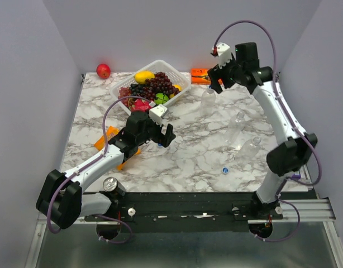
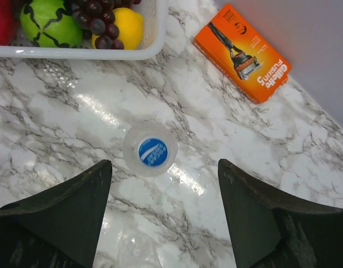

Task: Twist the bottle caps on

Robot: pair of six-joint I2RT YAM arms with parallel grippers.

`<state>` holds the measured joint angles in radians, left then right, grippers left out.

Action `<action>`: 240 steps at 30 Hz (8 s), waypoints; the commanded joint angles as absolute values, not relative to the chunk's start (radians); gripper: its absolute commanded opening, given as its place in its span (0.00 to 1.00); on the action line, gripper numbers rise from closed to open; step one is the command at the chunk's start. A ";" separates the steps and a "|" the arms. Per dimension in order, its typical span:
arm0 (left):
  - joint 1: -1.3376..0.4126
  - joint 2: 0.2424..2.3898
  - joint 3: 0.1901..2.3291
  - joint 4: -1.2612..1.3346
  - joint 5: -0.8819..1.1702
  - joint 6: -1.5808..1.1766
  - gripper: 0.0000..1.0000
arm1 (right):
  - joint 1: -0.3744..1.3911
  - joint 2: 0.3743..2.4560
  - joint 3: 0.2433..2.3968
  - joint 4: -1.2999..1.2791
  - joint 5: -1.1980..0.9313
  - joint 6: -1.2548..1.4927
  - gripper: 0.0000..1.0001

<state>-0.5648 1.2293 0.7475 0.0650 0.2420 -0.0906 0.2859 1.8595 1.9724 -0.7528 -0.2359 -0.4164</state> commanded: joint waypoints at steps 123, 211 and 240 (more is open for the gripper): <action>-0.681 1.184 0.611 0.333 0.410 -0.030 0.00 | 0.471 1.139 1.142 -1.138 -0.480 -1.097 0.70; -0.779 1.467 0.439 0.828 0.558 0.066 0.00 | 0.746 1.414 1.816 -1.324 -0.419 -0.881 0.30; -0.787 1.468 0.463 0.842 0.560 0.219 0.00 | 0.848 1.531 1.833 -1.400 -0.345 -1.031 0.35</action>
<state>-0.7811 1.4631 0.4484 0.7845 0.5606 0.1905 0.8337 1.5047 1.8153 -1.3334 -0.3595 -1.0039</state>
